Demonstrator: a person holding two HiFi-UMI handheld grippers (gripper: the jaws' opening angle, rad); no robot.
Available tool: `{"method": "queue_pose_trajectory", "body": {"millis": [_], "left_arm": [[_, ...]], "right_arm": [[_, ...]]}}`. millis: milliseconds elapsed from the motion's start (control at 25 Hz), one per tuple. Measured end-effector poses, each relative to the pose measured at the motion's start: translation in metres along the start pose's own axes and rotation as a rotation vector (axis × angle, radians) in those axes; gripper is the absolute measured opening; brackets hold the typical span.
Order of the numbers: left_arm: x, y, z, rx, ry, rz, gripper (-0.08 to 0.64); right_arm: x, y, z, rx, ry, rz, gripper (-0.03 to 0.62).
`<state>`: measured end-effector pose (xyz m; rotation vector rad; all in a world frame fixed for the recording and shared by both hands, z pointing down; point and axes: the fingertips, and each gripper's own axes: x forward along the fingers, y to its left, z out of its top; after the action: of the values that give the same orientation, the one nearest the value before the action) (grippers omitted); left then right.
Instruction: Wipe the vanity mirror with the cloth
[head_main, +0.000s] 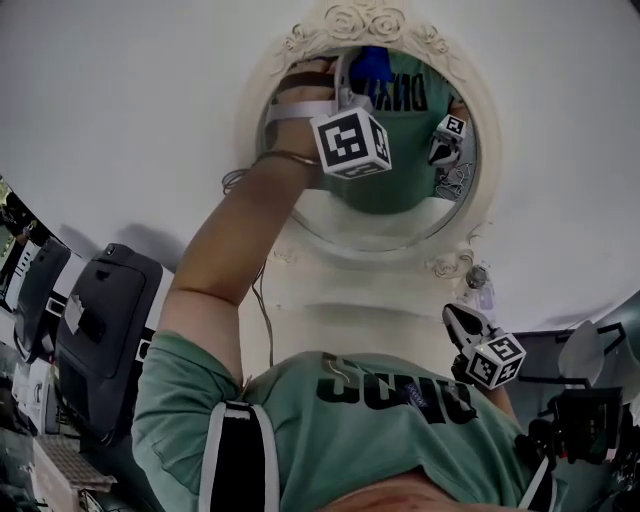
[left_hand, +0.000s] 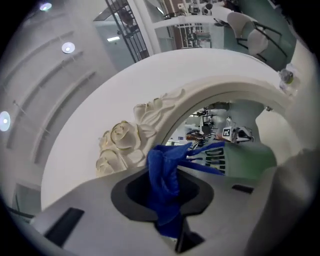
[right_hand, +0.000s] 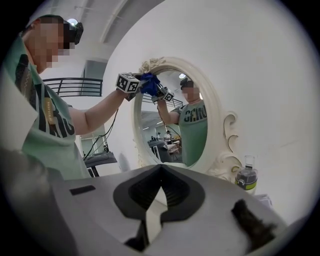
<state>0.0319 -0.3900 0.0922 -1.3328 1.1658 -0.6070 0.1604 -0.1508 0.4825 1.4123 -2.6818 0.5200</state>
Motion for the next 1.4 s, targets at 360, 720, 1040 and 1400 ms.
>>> {"method": "queue_pose_trajectory", "body": {"millis": [360,720,1040,1400], "left_arm": [[0.007,-0.008,-0.002,0.006,-0.011,0.080,0.078],[-0.028,-0.111,-0.001,0.070,-0.102,0.078,0.067],[-0.107,-0.366,-0.028,0.171,-0.134,-0.262,0.067],[-0.163,-0.516,-0.062,0.231,-0.072,-0.572,0.069]], "right_arm": [[0.006,-0.005,-0.003,0.005,0.022,0.009,0.008],[0.014,0.001,-0.015,-0.001,0.078,0.018,0.008],[0.005,0.000,-0.024,-0.005,0.132,-0.011,0.008],[-0.001,-0.004,-0.031,-0.002,0.160,-0.039,0.008]]}}
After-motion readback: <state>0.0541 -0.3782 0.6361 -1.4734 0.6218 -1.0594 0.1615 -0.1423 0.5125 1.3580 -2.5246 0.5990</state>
